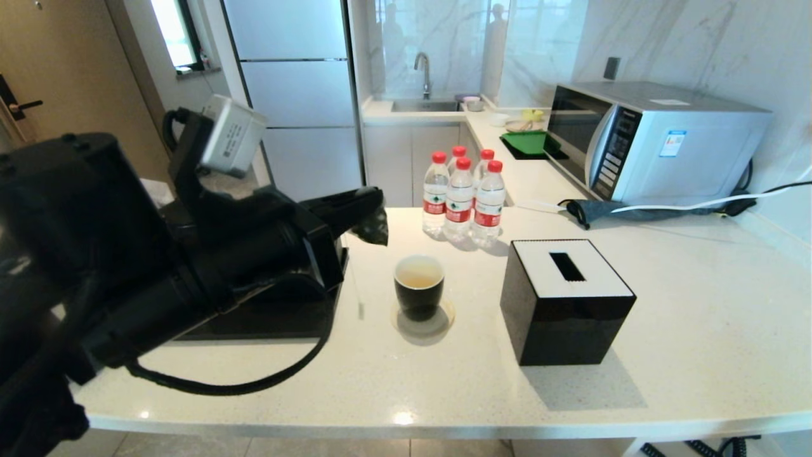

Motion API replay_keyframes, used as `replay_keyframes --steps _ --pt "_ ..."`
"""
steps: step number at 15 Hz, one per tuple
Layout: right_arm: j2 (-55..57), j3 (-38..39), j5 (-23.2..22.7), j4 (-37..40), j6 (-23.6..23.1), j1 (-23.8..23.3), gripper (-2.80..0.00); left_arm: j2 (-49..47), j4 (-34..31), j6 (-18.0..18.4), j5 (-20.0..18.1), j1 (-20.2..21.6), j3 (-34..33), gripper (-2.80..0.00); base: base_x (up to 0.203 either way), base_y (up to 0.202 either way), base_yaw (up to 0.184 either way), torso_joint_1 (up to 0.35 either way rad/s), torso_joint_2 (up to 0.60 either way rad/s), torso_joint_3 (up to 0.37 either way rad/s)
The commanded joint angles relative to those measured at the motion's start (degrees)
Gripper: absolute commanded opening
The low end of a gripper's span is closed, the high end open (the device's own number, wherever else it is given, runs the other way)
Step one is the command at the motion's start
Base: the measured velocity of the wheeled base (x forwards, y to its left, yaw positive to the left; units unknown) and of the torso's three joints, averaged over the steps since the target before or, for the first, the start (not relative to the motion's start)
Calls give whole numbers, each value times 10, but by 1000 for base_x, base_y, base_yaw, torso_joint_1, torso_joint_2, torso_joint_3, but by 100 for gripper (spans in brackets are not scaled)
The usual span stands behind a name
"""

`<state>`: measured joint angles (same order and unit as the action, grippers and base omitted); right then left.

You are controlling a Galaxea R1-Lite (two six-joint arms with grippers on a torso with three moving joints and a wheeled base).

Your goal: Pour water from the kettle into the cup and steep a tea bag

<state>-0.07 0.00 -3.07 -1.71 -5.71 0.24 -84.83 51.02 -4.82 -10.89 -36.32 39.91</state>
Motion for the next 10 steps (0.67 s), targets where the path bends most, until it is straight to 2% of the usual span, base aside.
replay_keyframes --steps 1,3,6,10 --pt "1 -7 -7 -1 1 0 -280 -2 3 0 -1 -10 3 -280 0 0 0 0 0 0" --pt "15 -36 -30 5 1 0 -280 -2 3 0 -5 -10 8 -280 0 0 0 0 0 0" --pt "96 -76 -52 -12 1 2 -280 -3 3 -1 -7 -10 8 -280 0 0 0 0 0 0" --pt "263 -126 -109 -104 -1 12 -280 -15 4 -1 -8 -10 10 -280 0 0 0 0 0 0"
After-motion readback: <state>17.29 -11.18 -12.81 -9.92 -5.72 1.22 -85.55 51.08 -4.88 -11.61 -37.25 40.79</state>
